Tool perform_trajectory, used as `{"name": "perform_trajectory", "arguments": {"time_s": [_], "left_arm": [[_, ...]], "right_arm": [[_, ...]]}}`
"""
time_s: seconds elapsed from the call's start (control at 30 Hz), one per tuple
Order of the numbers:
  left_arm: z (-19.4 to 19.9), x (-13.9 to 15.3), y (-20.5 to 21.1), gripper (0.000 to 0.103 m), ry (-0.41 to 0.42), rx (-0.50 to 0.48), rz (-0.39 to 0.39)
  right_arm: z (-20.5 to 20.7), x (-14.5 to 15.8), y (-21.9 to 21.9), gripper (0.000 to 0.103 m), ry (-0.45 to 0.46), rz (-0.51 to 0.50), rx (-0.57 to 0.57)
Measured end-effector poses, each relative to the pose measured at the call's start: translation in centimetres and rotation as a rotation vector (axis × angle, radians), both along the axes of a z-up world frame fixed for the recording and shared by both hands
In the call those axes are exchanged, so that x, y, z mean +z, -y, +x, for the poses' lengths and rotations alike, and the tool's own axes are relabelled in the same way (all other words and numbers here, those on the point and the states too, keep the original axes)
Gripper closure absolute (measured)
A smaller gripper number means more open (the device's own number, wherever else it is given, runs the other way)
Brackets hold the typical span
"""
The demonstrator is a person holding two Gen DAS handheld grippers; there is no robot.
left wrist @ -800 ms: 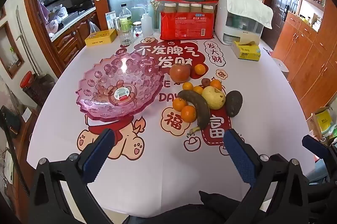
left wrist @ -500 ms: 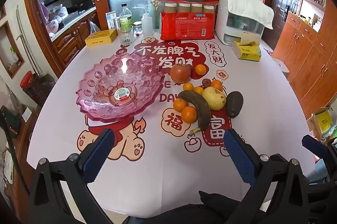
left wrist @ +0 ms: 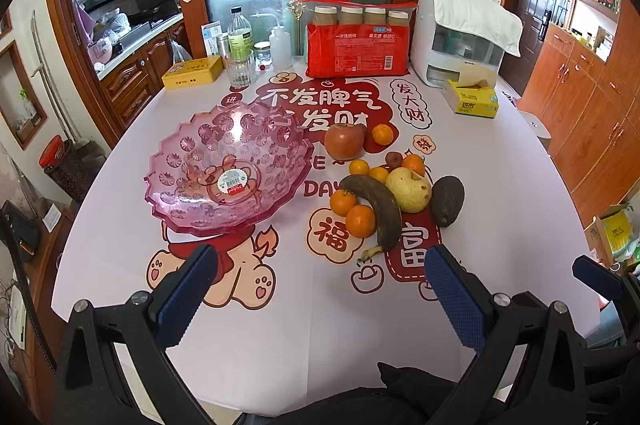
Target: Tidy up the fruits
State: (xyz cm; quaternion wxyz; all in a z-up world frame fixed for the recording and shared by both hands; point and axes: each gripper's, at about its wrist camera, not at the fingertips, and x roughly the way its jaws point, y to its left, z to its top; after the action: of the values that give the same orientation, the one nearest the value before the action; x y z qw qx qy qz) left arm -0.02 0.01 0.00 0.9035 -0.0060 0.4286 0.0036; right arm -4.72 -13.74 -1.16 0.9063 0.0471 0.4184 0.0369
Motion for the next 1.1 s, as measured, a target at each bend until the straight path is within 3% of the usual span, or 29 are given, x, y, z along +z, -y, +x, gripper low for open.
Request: {"name": "perform_trajectory", "arguments": {"time_s": [1.1], "left_arm": [[0.4, -0.8, -0.9, 0.001, -0.021, -0.006, 0.001]], "right_arm": [[0.6, -0.4, 0.0, 0.000, -0.005, 0.009, 0.001]]}}
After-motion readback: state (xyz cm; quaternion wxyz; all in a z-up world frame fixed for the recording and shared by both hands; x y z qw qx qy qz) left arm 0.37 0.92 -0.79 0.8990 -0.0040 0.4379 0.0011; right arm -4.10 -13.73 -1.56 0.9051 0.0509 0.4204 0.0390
